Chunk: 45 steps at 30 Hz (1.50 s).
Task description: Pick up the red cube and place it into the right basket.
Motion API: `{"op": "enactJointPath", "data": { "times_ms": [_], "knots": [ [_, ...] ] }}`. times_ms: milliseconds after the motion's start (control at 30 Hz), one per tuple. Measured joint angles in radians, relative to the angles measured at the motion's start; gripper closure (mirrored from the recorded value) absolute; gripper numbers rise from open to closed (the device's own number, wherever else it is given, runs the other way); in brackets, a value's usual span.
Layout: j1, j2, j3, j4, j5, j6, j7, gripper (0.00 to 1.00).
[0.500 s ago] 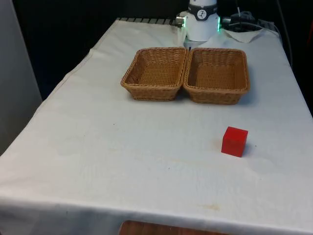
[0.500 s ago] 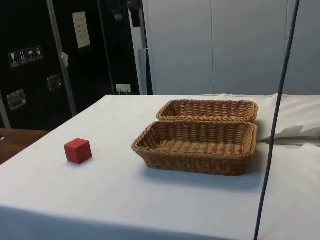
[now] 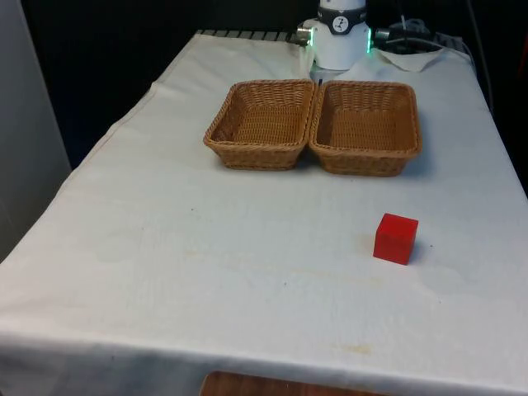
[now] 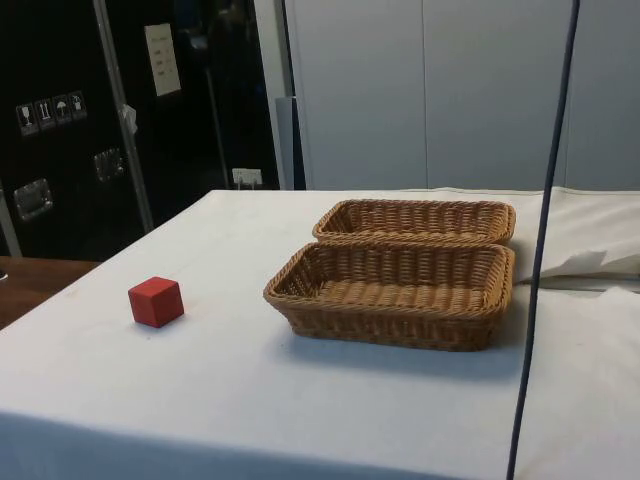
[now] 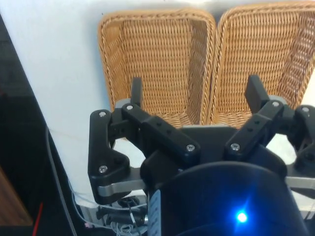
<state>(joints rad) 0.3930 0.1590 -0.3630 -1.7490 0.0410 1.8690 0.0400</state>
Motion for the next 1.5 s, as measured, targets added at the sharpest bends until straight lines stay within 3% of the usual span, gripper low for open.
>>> {"op": "enactJointPath", "data": {
  "times_ms": [567,1300,1500],
  "knots": [
    [0.0,0.125,0.026,0.118,0.014,0.036,0.061,0.0],
    [0.001,0.372,0.08,0.325,0.014,0.095,0.144,0.0],
    [0.001,0.413,0.087,0.348,0.014,0.113,0.161,0.0]
  ]
}}
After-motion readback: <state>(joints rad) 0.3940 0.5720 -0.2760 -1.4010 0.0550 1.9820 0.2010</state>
